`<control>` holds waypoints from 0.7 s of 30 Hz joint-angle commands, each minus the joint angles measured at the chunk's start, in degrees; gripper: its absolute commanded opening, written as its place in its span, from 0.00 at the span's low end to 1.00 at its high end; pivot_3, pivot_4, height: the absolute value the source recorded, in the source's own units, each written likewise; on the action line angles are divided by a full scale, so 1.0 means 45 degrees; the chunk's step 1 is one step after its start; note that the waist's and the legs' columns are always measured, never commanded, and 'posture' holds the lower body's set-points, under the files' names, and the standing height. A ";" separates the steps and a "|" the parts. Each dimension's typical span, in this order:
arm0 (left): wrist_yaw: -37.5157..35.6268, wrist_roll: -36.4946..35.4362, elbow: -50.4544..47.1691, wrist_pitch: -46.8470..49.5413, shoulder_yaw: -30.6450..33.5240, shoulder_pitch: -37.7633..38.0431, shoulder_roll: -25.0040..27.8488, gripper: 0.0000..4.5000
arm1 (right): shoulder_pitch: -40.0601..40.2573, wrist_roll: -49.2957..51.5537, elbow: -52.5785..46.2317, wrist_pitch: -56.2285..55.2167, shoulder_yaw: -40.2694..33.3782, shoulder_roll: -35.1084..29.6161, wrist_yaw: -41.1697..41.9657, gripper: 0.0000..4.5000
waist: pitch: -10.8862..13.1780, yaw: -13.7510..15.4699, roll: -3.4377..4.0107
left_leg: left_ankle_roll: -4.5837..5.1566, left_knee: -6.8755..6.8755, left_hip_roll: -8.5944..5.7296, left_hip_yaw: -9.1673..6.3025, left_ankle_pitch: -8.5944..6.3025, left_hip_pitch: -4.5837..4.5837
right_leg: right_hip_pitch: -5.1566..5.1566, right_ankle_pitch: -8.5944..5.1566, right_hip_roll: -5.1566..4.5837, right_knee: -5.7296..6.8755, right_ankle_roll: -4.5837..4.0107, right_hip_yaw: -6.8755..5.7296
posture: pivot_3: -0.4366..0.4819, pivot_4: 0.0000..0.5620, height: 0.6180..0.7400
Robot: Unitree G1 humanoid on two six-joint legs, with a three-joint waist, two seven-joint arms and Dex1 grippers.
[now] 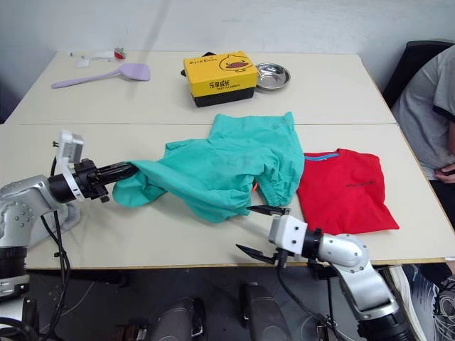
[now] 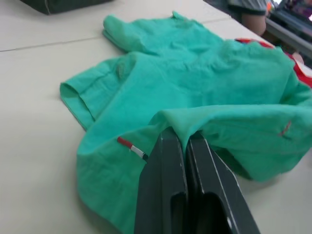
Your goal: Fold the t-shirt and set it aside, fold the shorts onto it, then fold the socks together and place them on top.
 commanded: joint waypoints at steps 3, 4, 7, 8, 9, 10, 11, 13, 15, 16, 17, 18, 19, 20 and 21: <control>0.0644 -0.0298 0.0035 0.0873 0.0429 -0.0231 0.0097 0.00 | -0.1322 -0.2396 0.1076 -0.0685 0.0890 0.1030 -0.2010 0.99 | -0.0002 0.0013 -0.0004 | -0.0065 0.0000 -0.0005 0.0005 0.0076 0.0000 | 0.0000 0.0020 -0.0002 -0.0010 -0.0022 0.0003 | 0.48 0.27 1.00; 0.0664 -0.0304 -0.0012 0.0963 0.0419 -0.0219 0.0129 0.00 | -0.1527 -0.2761 0.1274 -0.0661 0.1047 0.1168 -0.2255 0.99 | -0.0005 0.0033 -0.0008 | -0.0071 0.0000 -0.0008 0.0004 0.0084 -0.0003 | -0.0002 0.0022 -0.0004 -0.0010 -0.0022 0.0002 | 0.48 0.27 1.00; 0.0679 -0.0315 -0.0100 0.1099 0.0420 -0.0230 0.0154 0.00 | -0.1980 -0.3462 0.1632 -0.0426 0.1389 0.1548 -0.2817 0.99 | -0.0012 0.0057 -0.0018 | -0.0073 -0.0010 -0.0010 -0.0001 0.0088 -0.0007 | -0.0004 0.0023 -0.0006 -0.0012 -0.0026 0.0000 | 0.48 0.27 1.00; 0.0672 -0.0312 -0.0100 0.1120 0.0414 -0.0247 0.0152 0.00 | -0.2082 -0.3609 0.1725 -0.0356 0.1514 0.1635 -0.2875 0.99 | -0.0012 0.0065 -0.0018 | -0.0075 -0.0014 -0.0010 -0.0003 0.0085 -0.0007 | -0.0004 0.0023 -0.0007 -0.0010 -0.0026 0.0000 | 0.48 0.27 1.00; 0.0658 -0.0304 -0.0113 0.1128 0.0390 -0.0270 0.0152 0.00 | -0.2134 -0.3700 0.1748 -0.0118 0.1613 0.1678 -0.2861 0.99 | -0.0012 0.0075 -0.0019 | -0.0077 -0.0017 -0.0010 -0.0004 0.0081 -0.0007 | -0.0004 0.0023 -0.0008 -0.0010 -0.0026 -0.0001 | 0.48 0.27 1.00; 0.0650 -0.0296 -0.0114 0.1128 0.0364 -0.0301 0.0146 0.00 | -0.2189 -0.3789 0.1797 0.0160 0.1730 0.1720 -0.2822 0.99 | -0.0012 0.0073 -0.0019 | -0.0078 -0.0016 -0.0009 -0.0005 0.0078 -0.0009 | -0.0003 0.0024 -0.0007 -0.0009 -0.0026 -0.0003 | 0.48 0.27 1.00; 0.0646 -0.0294 -0.0114 0.1126 0.0349 -0.0326 0.0131 0.00 | -0.2249 -0.3955 0.1848 0.0423 0.1807 0.1759 -0.2887 0.93 | -0.0012 0.0067 -0.0019 | -0.0078 -0.0016 -0.0008 -0.0003 0.0072 -0.0011 | -0.0004 0.0024 -0.0008 -0.0010 -0.0025 -0.0002 | 0.48 0.27 1.00; 0.0650 -0.0272 -0.0105 0.1090 0.0325 -0.0365 0.0089 0.00 | -0.2404 -0.4221 0.2039 0.0827 0.1952 0.1876 -0.2990 0.85 | -0.0014 0.0061 -0.0022 | -0.0082 -0.0016 -0.0007 -0.0001 0.0065 -0.0011 | -0.0005 0.0024 -0.0007 -0.0009 -0.0024 -0.0001 | 0.48 0.27 1.00; 0.0654 -0.0253 -0.0111 0.1046 0.0310 -0.0371 0.0047 0.00 | -0.2589 -0.4376 0.2186 0.0995 0.2013 0.2007 -0.3124 0.70 | -0.0015 0.0056 -0.0023 | -0.0084 -0.0016 -0.0005 -0.0002 0.0063 -0.0011 | -0.0005 0.0024 -0.0006 -0.0010 -0.0024 -0.0003 | 0.48 0.27 1.00; 0.0663 -0.0246 -0.0116 0.1020 0.0309 -0.0368 0.0024 0.00 | -0.2723 -0.4511 0.2254 0.1033 0.2010 0.2058 -0.3270 0.62 | -0.0015 0.0051 -0.0023 | -0.0084 -0.0014 -0.0004 -0.0002 0.0063 -0.0010 | -0.0005 0.0024 -0.0005 -0.0008 -0.0024 -0.0003 | 0.48 0.27 1.00; 0.0669 -0.0247 -0.0128 0.1011 0.0308 -0.0362 0.0008 0.00 | -0.2843 -0.4634 0.2293 0.1129 0.2011 0.2036 -0.3341 0.55 | -0.0015 0.0045 -0.0023 | -0.0083 -0.0015 -0.0004 -0.0002 0.0064 -0.0010 | -0.0005 0.0024 -0.0005 -0.0007 -0.0024 -0.0002 | 0.48 0.27 1.00; 0.0671 -0.0242 -0.0133 0.0987 0.0306 -0.0354 -0.0009 0.00 | -0.2942 -0.4687 0.2320 0.1169 0.2004 0.1950 -0.3313 0.47 | -0.0015 0.0046 -0.0023 | -0.0083 -0.0011 -0.0005 -0.0002 0.0066 -0.0009 | -0.0005 0.0024 -0.0005 -0.0004 -0.0024 -0.0003 | 0.48 0.27 1.00; 0.0671 -0.0223 -0.0147 0.0935 0.0308 -0.0330 -0.0020 0.00 | -0.2997 -0.4738 0.2300 0.1161 0.1949 0.1786 -0.3257 0.37 | -0.0015 0.0052 -0.0023 | -0.0080 -0.0009 -0.0006 -0.0001 0.0068 -0.0009 | -0.0005 0.0025 -0.0007 -0.0004 -0.0024 -0.0002 | 0.48 0.27 1.00; 0.0648 -0.0217 -0.0158 0.0893 0.0319 -0.0296 -0.0015 0.00 | -0.3007 -0.4682 0.2237 0.1178 0.1871 0.1595 -0.3102 0.31 | -0.0015 0.0061 -0.0024 | -0.0075 -0.0009 -0.0008 -0.0001 0.0071 -0.0009 | -0.0005 0.0027 -0.0008 -0.0004 -0.0023 -0.0002 | 0.48 0.27 1.00; 0.0588 -0.0207 -0.0182 0.0824 0.0319 -0.0244 0.0003 0.00 | -0.2992 -0.4589 0.2155 0.1139 0.1767 0.1385 -0.2958 0.21 | -0.0016 0.0068 -0.0025 | -0.0074 -0.0010 -0.0009 -0.0002 0.0073 -0.0009 | -0.0004 0.0028 -0.0009 -0.0005 -0.0023 -0.0003 | 0.48 0.27 1.00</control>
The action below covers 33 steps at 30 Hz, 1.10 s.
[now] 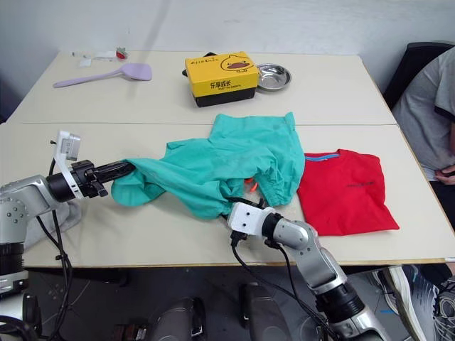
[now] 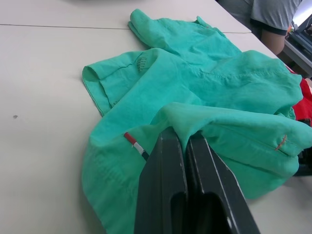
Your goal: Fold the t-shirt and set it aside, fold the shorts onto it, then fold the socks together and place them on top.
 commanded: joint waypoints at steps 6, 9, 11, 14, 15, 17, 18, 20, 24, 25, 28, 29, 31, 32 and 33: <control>-0.1796 0.0379 -0.1326 -0.2308 -0.0075 0.1053 0.0440 0.00 | 0.0423 0.2222 -0.1275 -0.0755 -0.1360 -0.2321 0.2239 0.01 | -0.0001 0.0011 -0.0001 | 0.0005 -0.0007 -0.0007 0.0003 -0.0009 -0.0003 | 0.0001 0.0003 -0.0007 -0.0009 0.0006 0.0002 | 0.48 0.27 1.00; -0.3540 0.0845 -0.2505 -0.4164 -0.0371 0.2384 0.0961 0.00 | 0.1202 0.5068 -0.2231 -0.1262 -0.2311 -0.3496 0.4488 0.01 | 0.0000 0.0014 -0.0001 | -0.0008 -0.0028 0.0004 0.0001 -0.0020 -0.0001 | 0.0003 -0.0003 0.0003 -0.0025 0.0004 -0.0003 | 0.48 0.27 1.00; -0.4757 0.1334 -0.3207 -0.5473 -0.0725 0.3431 0.1426 0.00 | 0.1972 0.6520 -0.2590 -0.1460 -0.2930 -0.4529 0.6026 0.01 | 0.0001 0.0020 0.0002 | -0.0014 -0.0032 0.0017 0.0001 -0.0029 -0.0004 | 0.0001 -0.0006 0.0020 -0.0034 0.0001 -0.0003 | 0.48 0.27 1.00; -0.5952 0.1945 -0.3989 -0.7032 -0.1226 0.4714 0.1863 0.00 | 0.2815 0.7519 -0.2545 -0.1661 -0.3770 -0.5651 0.7221 0.01 | 0.0002 0.0043 0.0004 | 0.0000 -0.0044 0.0016 0.0002 -0.0043 0.0013 | 0.0016 -0.0014 0.0015 -0.0054 0.0000 -0.0002 | 0.48 0.27 1.00; -0.6333 0.2260 -0.4235 -0.7655 -0.1493 0.5225 0.1971 0.00 | 0.3101 0.7652 -0.2420 -0.1824 -0.4038 -0.6069 0.7657 0.01 | 0.0002 0.0037 0.0005 | 0.0087 -0.0035 0.0017 0.0003 -0.0092 0.0008 | 0.0016 -0.0013 0.0015 -0.0057 0.0000 -0.0002 | 0.48 0.27 1.00; -0.6849 0.2751 -0.4565 -0.8660 -0.1888 0.5993 0.2079 0.00 | 0.3596 0.7965 -0.2276 -0.1938 -0.4489 -0.6732 0.8379 0.01 | 0.0002 0.0037 0.0010 | 0.0111 -0.0021 0.0014 0.0009 -0.0098 0.0012 | 0.0021 -0.0012 0.0007 -0.0063 0.0002 0.0005 | 0.48 0.27 1.00; -0.6936 0.2982 -0.4637 -0.9084 -0.2047 0.6270 0.2036 0.00 | 0.3817 0.8076 -0.2241 -0.1938 -0.4704 -0.7018 0.8615 0.01 | 0.0002 0.0039 0.0009 | 0.0125 -0.0016 0.0012 0.0010 -0.0095 0.0008 | 0.0021 -0.0012 0.0004 -0.0076 0.0001 0.0005 | 0.48 0.27 1.00; -0.7266 0.3550 -0.4767 -0.9944 -0.2563 0.7016 0.2078 0.00 | 0.4529 0.8365 -0.2294 -0.1416 -0.5243 -0.7883 0.9260 0.01 | 0.0003 0.0046 0.0012 | 0.0147 -0.0005 0.0013 0.0002 -0.0082 0.0000 | 0.0025 -0.0009 0.0007 -0.0096 -0.0001 0.0003 | 0.48 0.27 1.00; -0.7638 0.3054 -0.5212 -0.9028 -0.2890 0.7702 0.2565 0.00 | 0.5239 0.9188 -0.2762 0.0459 -0.5548 -0.9529 1.0205 0.01 | -0.0004 0.0049 0.0027 | 0.0166 -0.0006 -0.0002 -0.0004 -0.0075 0.0002 | 0.0035 -0.0006 -0.0007 -0.0113 0.0003 0.0013 | 0.48 0.27 1.00; -0.7630 0.2680 -0.5285 -0.8424 -0.2815 0.7647 0.2718 0.00 | 0.5021 0.9418 -0.2850 0.0990 -0.5521 -0.9727 1.0146 0.01 | -0.0003 0.0032 0.0025 | 0.0171 -0.0002 -0.0002 -0.0005 -0.0073 0.0002 | 0.0036 -0.0005 -0.0005 -0.0115 0.0003 0.0013 | 0.48 0.27 1.00; -0.7428 0.0888 -0.4433 -0.5764 -0.2469 0.5732 0.3138 0.00 | 0.2181 0.9233 -0.1854 0.1238 -0.4869 -0.9403 1.0047 0.01 | 0.0006 -0.0014 0.0035 | 0.0191 0.0007 -0.0005 -0.0010 -0.0061 0.0007 | 0.0035 0.0006 0.0008 -0.0120 -0.0016 0.0023 | 0.48 0.27 1.00; -0.7254 0.0817 -0.3569 -0.5617 -0.2440 0.4515 0.3042 0.00 | 0.0660 0.8966 -0.1108 0.1118 -0.4572 -0.8992 0.9936 0.01 | 0.0010 -0.0013 0.0043 | 0.0202 0.0007 -0.0016 -0.0011 -0.0052 0.0002 | 0.0031 0.0011 0.0012 -0.0131 -0.0031 0.0030 | 0.48 0.27 1.00; -0.6364 0.1306 -0.0947 -0.6007 -0.2458 0.1140 0.2433 0.00 | -0.3064 0.8027 0.1217 0.0141 -0.4010 -0.7743 0.9473 0.01 | 0.0034 -0.0003 0.0052 | 0.0193 0.0023 -0.0082 -0.0068 -0.0037 -0.0020 | 0.0021 -0.0027 0.0029 -0.0167 -0.0139 0.0031 | 0.48 0.27 1.00; -0.5459 0.1919 0.0765 -0.6748 -0.2464 -0.0844 0.1994 0.00 | -0.5174 0.7156 0.2848 -0.0644 -0.3753 -0.7008 0.8776 0.01 | 0.0040 0.0020 0.0064 | 0.0197 0.0002 -0.0142 -0.0133 -0.0019 -0.0030 | 0.0034 0.0020 0.0046 -0.0212 -0.0142 0.0031 | 0.48 0.27 1.00; -0.4609 0.2468 0.2445 -0.7484 -0.2446 -0.2715 0.1618 0.00 | -0.7167 0.6104 0.4598 -0.1687 -0.3541 -0.6328 0.7812 0.01 | 0.0060 0.0029 0.0080 | 0.0231 0.0023 -0.0165 -0.0228 0.0008 -0.0023 | 0.0076 0.0063 0.0083 -0.0220 -0.0148 0.0029 | 0.48 0.27 1.00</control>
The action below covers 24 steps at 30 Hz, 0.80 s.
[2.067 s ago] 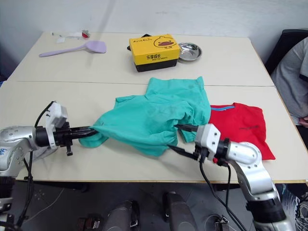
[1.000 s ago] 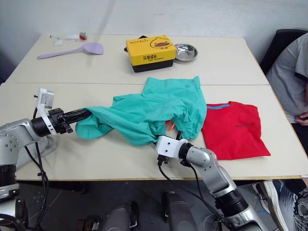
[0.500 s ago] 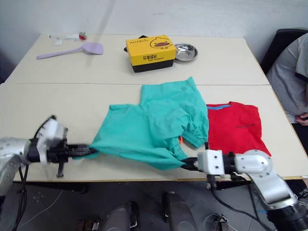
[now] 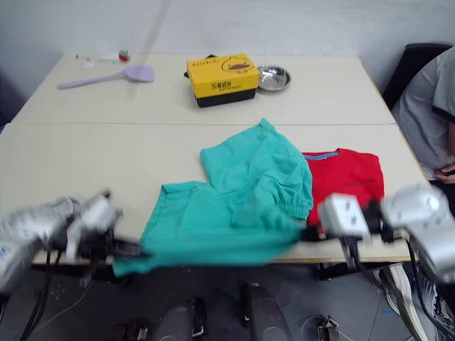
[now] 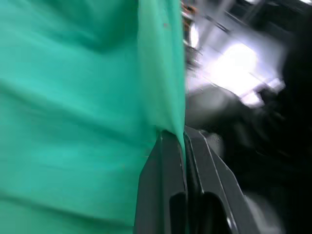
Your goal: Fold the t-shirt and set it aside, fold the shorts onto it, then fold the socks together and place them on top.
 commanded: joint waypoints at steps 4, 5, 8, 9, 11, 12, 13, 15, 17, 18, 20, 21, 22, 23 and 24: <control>0.6191 0.3082 0.9890 -0.5279 0.1267 -0.9670 -0.1489 0.00 | -1.0084 -0.5343 1.0064 -0.5923 0.0190 0.2802 -0.7348 0.01 | 0.0017 0.0011 0.0010 | -0.0091 -0.0008 0.0008 -0.0063 0.0047 -0.0190 | -0.0191 0.0159 0.0045 0.0063 0.0148 0.0002 | 0.48 0.27 1.00; 0.7065 0.3222 1.1036 -0.6320 0.1553 -1.1053 -0.1439 0.00 | -1.1270 -0.5866 1.1211 -0.6649 0.0146 0.2933 -0.8719 0.01 | 0.0012 0.0024 0.0014 | -0.0186 -0.0008 0.0016 -0.0044 0.0091 -0.0285 | -0.0324 0.0132 0.0035 0.0146 0.0127 0.0013 | 0.48 0.27 1.00; 0.8163 0.2970 1.2948 -0.8617 0.2400 -1.4036 -0.1124 0.00 | -1.3601 -0.7020 1.3340 -0.8735 0.0089 0.3048 -1.1847 0.01 | -0.0008 -0.0045 -0.0009 | -0.0279 -0.0023 0.0058 -0.0005 0.0036 -0.0489 | -0.0575 0.0040 0.0040 0.0212 0.0097 -0.0006 | 0.48 0.27 1.00; 0.7766 0.2675 1.3062 -0.9118 0.2669 -1.4588 -0.1043 0.00 | -1.3927 -0.6984 1.3664 -0.9329 -0.0082 0.3115 -1.2438 0.01 | -0.0009 -0.0068 -0.0010 | -0.0277 -0.0024 0.0089 0.0035 0.0028 -0.0573 | -0.0708 0.0035 0.0035 0.0241 0.0095 -0.0031 | 0.48 0.27 1.00; 0.6241 0.2075 1.2811 -0.9353 0.3016 -1.4909 -0.0925 0.00 | -1.3999 -0.6780 1.3996 -1.0211 -0.0236 0.3186 -1.2638 0.01 | -0.0009 -0.0099 -0.0010 | -0.0261 -0.0035 0.0091 0.0105 0.0012 -0.0647 | -0.0835 0.0035 0.0014 0.0296 0.0095 -0.0099 | 0.48 0.27 1.00; 0.5259 0.1731 1.2364 -0.9444 0.3178 -1.4685 -0.0908 0.00 | -1.3809 -0.6854 1.4005 -1.0808 -0.0202 0.3103 -1.2829 0.01 | -0.0009 -0.0140 -0.0008 | -0.0235 -0.0032 0.0096 0.0173 -0.0002 -0.0630 | -0.0855 0.0034 -0.0028 0.0359 0.0094 -0.0187 | 0.48 0.27 1.00; 0.4061 0.1249 1.1595 -0.8955 0.3308 -1.4102 -0.0850 0.00 | -1.3429 -0.6792 1.3970 -1.1140 -0.0141 0.3022 -1.2608 0.01 | -0.0010 -0.0216 -0.0006 | -0.0228 -0.0025 0.0099 0.0242 -0.0006 -0.0613 | -0.0857 0.0032 -0.0070 0.0391 0.0091 -0.0268 | 0.48 0.27 1.00; 0.2568 0.0397 0.9514 -0.7474 0.3524 -1.2207 -0.0641 0.00 | -1.2293 -0.6222 1.3697 -1.1739 -0.0341 0.2872 -1.2035 0.01 | -0.0017 -0.0372 0.0010 | -0.0211 -0.0030 0.0109 0.0299 -0.0018 -0.0613 | -0.0857 0.0023 -0.0105 0.0379 0.0076 -0.0369 | 0.48 0.27 1.00; 0.1975 -0.0873 0.6914 -0.4512 0.3878 -0.9657 -0.0227 0.00 | -1.0786 -0.5035 1.3094 -1.1459 -0.0713 0.2898 -1.0716 0.01 | -0.0016 -0.0412 0.0011 | -0.0204 -0.0017 0.0124 0.0283 -0.0029 -0.0590 | -0.0834 0.0021 -0.0109 0.0381 0.0078 -0.0370 | 0.48 0.27 1.00; 0.1785 -0.1595 0.5266 -0.2815 0.4116 -0.7927 0.0099 0.00 | -0.9713 -0.4213 1.2505 -1.1409 -0.0743 0.2877 -0.9478 0.01 | -0.0011 -0.0443 0.0015 | -0.0206 -0.0028 0.0130 0.0269 -0.0031 -0.0560 | -0.0801 0.0020 -0.0109 0.0358 0.0079 -0.0355 | 0.48 0.27 1.00; 0.1611 -0.3355 0.2138 0.0683 0.4896 -0.4388 0.0745 0.00 | -0.6958 -0.1810 1.0309 -1.0575 -0.0652 0.2834 -0.6311 0.01 | -0.0005 -0.0490 0.0019 | -0.0217 -0.0012 0.0130 0.0274 -0.0034 -0.0525 | -0.0713 -0.0013 -0.0108 0.0303 0.0052 -0.0302 | 0.48 0.27 1.00; 0.1552 -0.4139 0.0833 0.2203 0.5284 -0.2777 0.1023 0.00 | -0.5589 -0.0997 0.9226 -0.9805 -0.0535 0.2674 -0.5151 0.01 | -0.0002 -0.0511 0.0016 | -0.0222 -0.0007 0.0133 0.0275 -0.0029 -0.0523 | -0.0708 -0.0012 -0.0101 0.0304 0.0051 -0.0281 | 0.48 0.27 1.00; 0.1498 -0.4856 -0.0329 0.3448 0.5651 -0.1308 0.1231 0.00 | -0.4299 -0.0182 0.8073 -0.8870 -0.0503 0.2512 -0.4280 0.01 | 0.0011 -0.0507 0.0019 | -0.0225 0.0020 0.0135 0.0262 -0.0024 -0.0477 | -0.0661 -0.0012 -0.0104 0.0356 0.0049 -0.0272 | 0.48 0.27 1.00; 0.1568 -0.5464 -0.1316 0.4522 0.5902 -0.0043 0.1391 0.00 | -0.3136 0.0333 0.7052 -0.8133 -0.0481 0.2342 -0.3683 0.01 | 0.0018 -0.0476 0.0022 | -0.0227 0.0038 0.0143 0.0247 -0.0023 -0.0381 | -0.0556 -0.0013 -0.0096 0.0357 0.0047 -0.0269 | 0.48 0.27 1.00; 0.1428 -0.5668 -0.2355 0.5318 0.5953 0.1375 0.1613 0.00 | -0.1877 0.0587 0.6076 -0.7292 -0.0316 0.2018 -0.3026 0.01 | 0.0027 -0.0386 0.0037 | -0.0226 0.0060 0.0136 0.0236 -0.0014 -0.0331 | -0.0511 -0.0014 -0.0099 0.0332 0.0045 -0.0265 | 0.48 0.27 1.00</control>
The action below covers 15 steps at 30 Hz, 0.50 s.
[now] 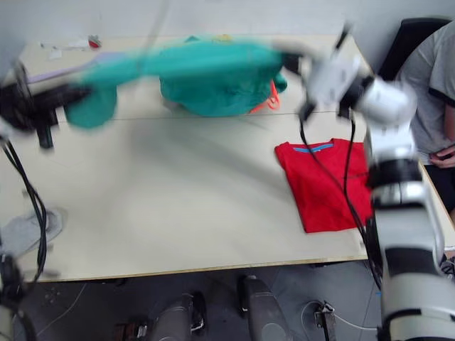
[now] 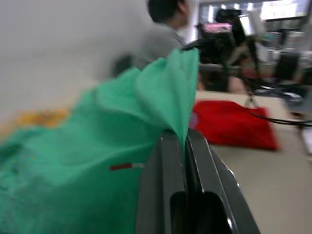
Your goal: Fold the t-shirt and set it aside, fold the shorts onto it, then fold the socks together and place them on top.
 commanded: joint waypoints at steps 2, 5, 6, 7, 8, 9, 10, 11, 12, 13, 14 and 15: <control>-0.0255 -0.1607 -0.3973 0.3078 0.1981 0.4163 0.1137 0.00 | 0.3861 0.2276 -0.3356 0.3273 -0.0896 -0.2086 0.2429 0.01 | 0.0051 0.0149 0.0077 | 0.0026 0.0025 -0.0036 -0.0006 0.0030 0.0153 | 0.0131 0.0010 -0.0009 0.0033 -0.0009 0.0028 | 0.48 0.27 1.00; -0.0721 -0.1049 -0.6009 0.3048 0.0832 0.6684 0.1256 0.00 | 0.6324 0.2255 -0.5015 0.4091 -0.0830 -0.2786 0.3172 0.01 | 0.0059 0.0216 0.0134 | 0.0056 -0.0082 -0.0084 -0.0080 0.0018 0.0525 | 0.0536 0.0036 0.0004 -0.0225 -0.0023 -0.0018 | 0.48 0.27 1.00; -0.0808 -0.0782 -0.6365 0.2930 0.0474 0.7179 0.1347 0.00 | 0.6913 0.2303 -0.5446 0.4578 -0.0850 -0.3020 0.3240 0.01 | 0.0027 0.0216 0.0196 | 0.0032 -0.0069 -0.0123 -0.0232 0.0005 0.0579 | 0.0648 -0.0016 0.0051 -0.0369 -0.0202 -0.0065 | 0.48 0.27 1.00; -0.0972 -0.0378 -0.6642 0.2671 0.0051 0.7556 0.1536 0.00 | 0.7367 0.2287 -0.5730 0.4692 -0.0954 -0.3178 0.3334 0.01 | 0.0009 0.0205 0.0301 | 0.0012 -0.0022 -0.0153 -0.0489 -0.0022 0.0578 | 0.0702 0.0079 0.0179 -0.0612 -0.0205 -0.0110 | 0.48 0.27 1.00; -0.1165 0.0204 -0.6792 0.2326 -0.0436 0.7908 0.1800 0.00 | 0.7834 0.2264 -0.5988 0.4852 -0.1091 -0.3364 0.3398 0.01 | -0.0130 0.0093 0.0732 | 0.0036 0.0054 -0.0148 -0.0777 -0.0101 0.0524 | 0.0806 0.0285 0.0387 -0.0963 -0.0221 -0.0147 | 0.48 0.27 1.00; -0.1321 0.0571 -0.6741 0.2105 -0.0853 0.8033 0.1925 0.00 | 0.8576 0.2206 -0.6309 0.5038 -0.1246 -0.3716 0.3554 0.01 | -0.0296 0.0389 0.0866 | 0.0058 0.0098 0.0124 -0.1294 -0.0160 0.0137 | 0.1007 0.0786 0.0866 -0.1824 -0.0220 -0.0246 | 0.48 0.27 1.00; -0.1432 0.0788 -0.6653 0.1924 -0.1118 0.8092 0.2009 0.00 | 0.9093 0.2149 -0.6553 0.5172 -0.1379 -0.3939 0.3647 0.01 | -0.0331 0.0592 0.0772 | 0.0147 -0.0037 0.0322 -0.1340 -0.0111 -0.0141 | 0.1083 0.0992 0.0669 -0.1447 -0.0175 -0.0645 | 0.48 0.27 1.00; -0.1448 0.0895 -0.6492 0.1758 -0.1292 0.8040 0.1993 0.00 | 0.9653 0.2262 -0.6885 0.5636 -0.1498 -0.4242 0.3700 0.01 | -0.0323 0.0588 0.0631 | 0.0277 -0.0078 0.0240 -0.1104 -0.0019 0.0015 | 0.1121 -0.0151 0.0096 -0.0188 0.0121 -0.0715 | 0.48 0.27 1.00; -0.1574 0.1015 -0.6260 0.1554 -0.1480 0.7891 0.2028 0.00 | 1.0166 0.2272 -0.7131 0.5823 -0.1677 -0.4436 0.3699 0.01 | -0.0317 0.0709 0.0452 | 0.0258 -0.0082 -0.0009 -0.1099 -0.0048 0.0159 | 0.1296 -0.0903 -0.0328 0.0116 0.0559 -0.0547 | 0.48 0.27 1.00; -0.1727 0.1231 -0.5982 0.1253 -0.1674 0.7681 0.2083 0.00 | 1.0632 0.2392 -0.7465 0.6269 -0.1876 -0.4586 0.3628 0.01 | -0.0283 0.0821 0.0451 | 0.0201 -0.0030 -0.0304 -0.1104 -0.0076 0.0177 | 0.1431 -0.1432 -0.0488 0.0161 0.0728 -0.0252 | 0.48 0.27 1.00; -0.1865 0.1381 -0.5679 0.1006 -0.1845 0.7404 0.2129 0.00 | 1.0925 0.2436 -0.7705 0.6406 -0.2076 -0.4588 0.3506 0.01 | -0.0297 0.0902 0.0480 | 0.0148 -0.0120 -0.0397 -0.1125 -0.0033 0.0206 | 0.1401 -0.1478 -0.0468 0.0215 0.0702 -0.0110 | 0.48 0.27 1.00; -0.1978 0.1469 -0.5433 0.0837 -0.1974 0.7165 0.2174 0.00 | 1.1094 0.2443 -0.7897 0.6476 -0.2237 -0.4531 0.3366 0.01 | -0.0297 0.0916 0.0480 | -0.0054 -0.0179 -0.0372 -0.1147 0.0091 0.0210 | 0.1393 -0.1444 -0.0432 0.0261 0.0680 -0.0036 | 0.48 0.27 1.00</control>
